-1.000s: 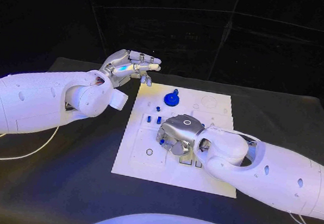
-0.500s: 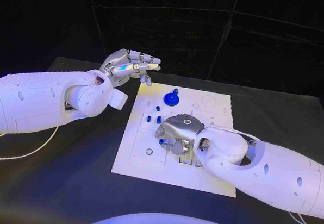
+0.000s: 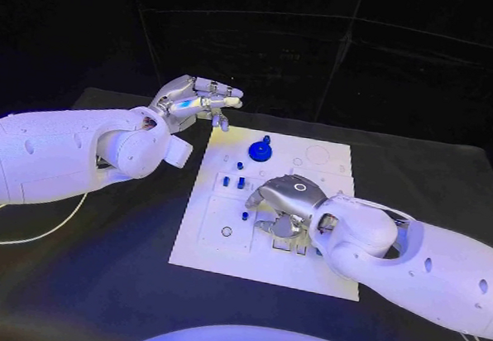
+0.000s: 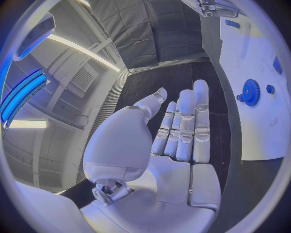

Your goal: Assemble the parts on the task board

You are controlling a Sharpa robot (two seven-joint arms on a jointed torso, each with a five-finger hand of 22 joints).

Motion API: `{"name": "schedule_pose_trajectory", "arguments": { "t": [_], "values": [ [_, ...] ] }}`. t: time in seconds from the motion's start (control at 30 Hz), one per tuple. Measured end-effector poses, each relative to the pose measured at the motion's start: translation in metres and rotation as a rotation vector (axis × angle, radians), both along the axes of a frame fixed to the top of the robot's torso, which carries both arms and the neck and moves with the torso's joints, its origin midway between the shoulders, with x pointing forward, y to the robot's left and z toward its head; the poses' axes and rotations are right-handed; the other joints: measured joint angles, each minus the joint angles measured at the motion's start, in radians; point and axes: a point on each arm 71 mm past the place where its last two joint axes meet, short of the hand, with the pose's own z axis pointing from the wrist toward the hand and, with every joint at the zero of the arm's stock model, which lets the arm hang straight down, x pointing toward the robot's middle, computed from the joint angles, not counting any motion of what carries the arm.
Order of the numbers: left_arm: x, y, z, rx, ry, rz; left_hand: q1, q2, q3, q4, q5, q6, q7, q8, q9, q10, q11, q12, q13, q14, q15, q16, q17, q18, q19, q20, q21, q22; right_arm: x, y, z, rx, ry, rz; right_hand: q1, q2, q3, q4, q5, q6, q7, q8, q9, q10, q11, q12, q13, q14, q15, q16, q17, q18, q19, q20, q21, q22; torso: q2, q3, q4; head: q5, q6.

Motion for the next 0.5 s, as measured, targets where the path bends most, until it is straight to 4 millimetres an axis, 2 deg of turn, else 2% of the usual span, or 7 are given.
{"name": "schedule_pose_trajectory", "arguments": {
  "t": [0.13,0.23,0.33,0.37,0.43,0.5],
  "values": [
    [0.0,0.002,0.0,0.001,0.001,0.003,0.0,0.0,0.0,0.0,0.0,0.0,0.0,0.001,0.0,0.0,0.0,0.002,0.0,0.0,0.0,0.0,0.0,0.0,0.0,0.0,0.0,0.0,0.0,-0.026,0.009,0.014,-0.007,-0.039,-0.002,0.002,-0.011,0.007,0.0,0.009,-0.009,0.0,0.0,0.015,-0.006,0.017,0.0,0.01,-0.006,0.015,0.016,0.0,0.017,-0.004,0.013,0.021,-0.001,-0.0001,-0.0016,-0.006,0.006],
    [0.0,0.002,0.0,0.001,0.002,0.003,0.0,0.0,-0.003,0.003,0.0,0.0,0.0,0.005,0.0,-0.004,-0.004,0.007,0.0,-0.004,0.004,0.0,-0.002,0.0,0.004,0.004,0.0,-0.002,0.008,-0.044,0.024,0.022,-0.028,-0.081,-0.008,0.007,-0.025,0.01,0.0,0.011,-0.01,0.0,0.0,0.018,-0.009,0.023,-0.002,0.015,-0.008,0.023,0.022,0.0,0.022,-0.005,0.017,0.027,-0.001,-0.0002,-0.0022,-0.014,0.012],
    [0.0,0.003,0.0,0.001,0.002,0.003,0.0,0.0,-0.003,0.003,0.0,0.0,0.0,0.005,0.0,-0.004,-0.004,0.007,0.0,-0.004,0.004,0.0,-0.002,0.0,0.004,0.004,0.0,-0.002,0.019,-0.061,0.039,0.024,-0.054,-0.128,-0.015,0.0,-0.059,0.016,-0.004,0.007,-0.013,-0.002,-0.002,-0.003,-0.005,0.023,-0.006,0.014,-0.007,0.006,-0.004,0.0,0.013,-0.007,0.0,0.0,-0.001,-0.0004,-0.0022,-0.02,0.019],
    [0.0,0.002,0.0,0.001,0.002,0.002,0.0,0.0,-0.003,0.003,0.0,0.0,0.0,0.005,0.0,-0.004,-0.004,0.007,0.0,-0.004,0.004,0.0,-0.002,0.0,0.004,0.004,0.0,-0.002,0.022,-0.066,0.043,0.023,-0.061,-0.141,-0.015,0.0,-0.075,0.018,-0.004,0.003,-0.023,-0.004,-0.003,-0.027,-0.004,0.018,-0.007,0.005,-0.003,-0.011,-0.026,0.0,-0.01,-0.006,-0.022,-0.029,-0.001,-0.0004,-0.0022,-0.022,0.02],
    [0.0,0.002,0.0,0.001,0.002,0.001,0.0,0.0,-0.003,0.003,0.0,0.0,0.0,0.005,0.0,-0.004,-0.004,0.007,0.0,-0.004,0.004,0.0,-0.002,0.0,0.004,0.004,0.0,-0.002,0.028,-0.075,0.046,0.017,-0.069,-0.171,-0.014,0.0,-0.111,0.028,-0.004,-0.006,-0.041,-0.007,-0.003,-0.057,-0.008,0.016,-0.007,-0.01,-0.01,-0.032,-0.053,0.0,-0.041,-0.011,-0.056,-0.07,-0.001,-0.0007,-0.0022,-0.025,0.024],
    [0.0,0.001,0.0,0.0,0.003,-0.001,0.0,0.0,-0.003,0.003,0.0,0.0,0.0,0.005,0.0,-0.004,-0.004,0.007,0.0,-0.004,0.004,0.0,-0.002,0.0,0.004,0.004,0.0,-0.002,0.031,-0.08,0.047,0.011,-0.071,-0.191,-0.006,-0.001,-0.15,0.044,-0.013,-0.017,-0.052,-0.007,-0.003,-0.076,-0.013,0.017,-0.007,-0.018,-0.019,-0.047,-0.076,0.016,-0.06,-0.019,-0.081,-0.1,-0.001,-0.001,-0.0013,-0.027,0.026]
  ]
}}
